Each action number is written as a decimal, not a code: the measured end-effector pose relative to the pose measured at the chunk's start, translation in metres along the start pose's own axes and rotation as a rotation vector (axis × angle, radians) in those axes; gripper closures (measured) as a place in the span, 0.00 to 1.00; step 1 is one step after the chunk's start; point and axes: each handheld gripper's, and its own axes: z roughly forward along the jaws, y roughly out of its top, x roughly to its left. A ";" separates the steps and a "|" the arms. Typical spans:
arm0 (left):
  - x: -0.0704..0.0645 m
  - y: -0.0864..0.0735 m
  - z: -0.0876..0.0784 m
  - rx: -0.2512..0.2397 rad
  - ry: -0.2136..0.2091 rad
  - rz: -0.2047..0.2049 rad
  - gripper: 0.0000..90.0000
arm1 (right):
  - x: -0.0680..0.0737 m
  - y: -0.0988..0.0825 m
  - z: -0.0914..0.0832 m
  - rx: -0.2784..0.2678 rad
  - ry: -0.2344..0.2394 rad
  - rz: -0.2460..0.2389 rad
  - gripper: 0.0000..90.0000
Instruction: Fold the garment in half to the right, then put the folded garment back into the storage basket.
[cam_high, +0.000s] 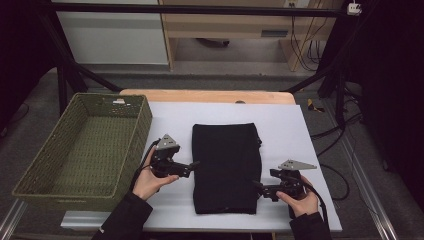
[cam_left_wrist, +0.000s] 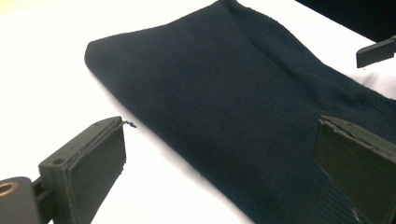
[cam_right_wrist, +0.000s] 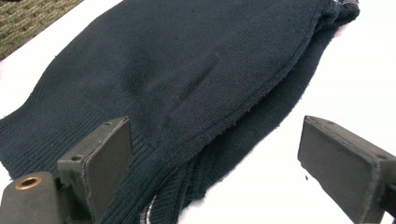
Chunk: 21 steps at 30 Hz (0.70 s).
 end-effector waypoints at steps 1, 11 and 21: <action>0.000 0.001 0.002 0.001 0.001 -0.006 0.02 | 0.000 0.000 0.000 -0.001 -0.001 0.001 0.11; 0.011 0.018 0.018 -0.010 0.039 -0.045 0.02 | 0.001 -0.001 0.001 0.008 0.003 -0.001 0.11; 0.027 0.027 0.029 -0.032 0.074 -0.077 0.02 | 0.001 -0.001 -0.001 0.009 0.006 -0.002 0.10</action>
